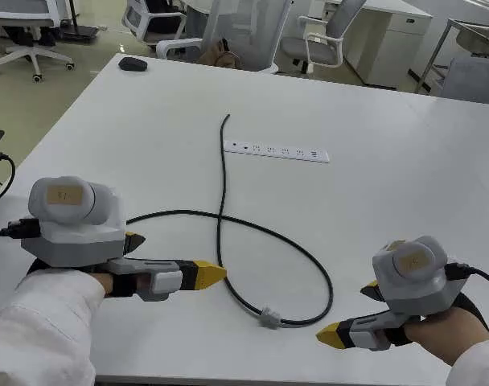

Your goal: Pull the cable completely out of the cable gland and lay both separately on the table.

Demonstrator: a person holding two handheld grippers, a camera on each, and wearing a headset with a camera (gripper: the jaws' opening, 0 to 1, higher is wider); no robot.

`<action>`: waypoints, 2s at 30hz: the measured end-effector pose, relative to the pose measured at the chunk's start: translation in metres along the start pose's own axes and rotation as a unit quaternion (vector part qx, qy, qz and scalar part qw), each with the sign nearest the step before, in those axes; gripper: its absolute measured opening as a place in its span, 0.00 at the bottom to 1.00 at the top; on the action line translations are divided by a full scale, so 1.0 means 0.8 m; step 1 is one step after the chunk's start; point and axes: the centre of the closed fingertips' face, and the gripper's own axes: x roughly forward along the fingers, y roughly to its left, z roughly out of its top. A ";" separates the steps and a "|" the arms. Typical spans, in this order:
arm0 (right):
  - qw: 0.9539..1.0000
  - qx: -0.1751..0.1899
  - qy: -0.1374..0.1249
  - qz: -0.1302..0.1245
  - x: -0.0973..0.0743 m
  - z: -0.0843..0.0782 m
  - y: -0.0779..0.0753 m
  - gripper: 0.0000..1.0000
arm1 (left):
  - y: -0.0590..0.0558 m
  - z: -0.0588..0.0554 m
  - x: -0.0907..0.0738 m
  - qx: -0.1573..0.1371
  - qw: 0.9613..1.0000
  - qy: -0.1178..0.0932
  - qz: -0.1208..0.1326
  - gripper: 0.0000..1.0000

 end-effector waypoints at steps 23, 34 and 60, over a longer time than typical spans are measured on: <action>1.000 0.000 0.001 0.002 0.001 -0.001 0.001 0.72 | 0.001 0.001 -0.001 -0.001 1.000 -0.002 0.003 0.94; 1.000 0.000 0.002 0.003 0.001 -0.001 0.001 0.72 | 0.002 0.001 -0.001 -0.002 1.000 0.000 0.004 0.94; 0.991 -0.002 -0.048 0.127 0.013 0.046 0.057 0.47 | 0.009 -0.011 0.000 0.001 1.000 0.022 0.012 0.86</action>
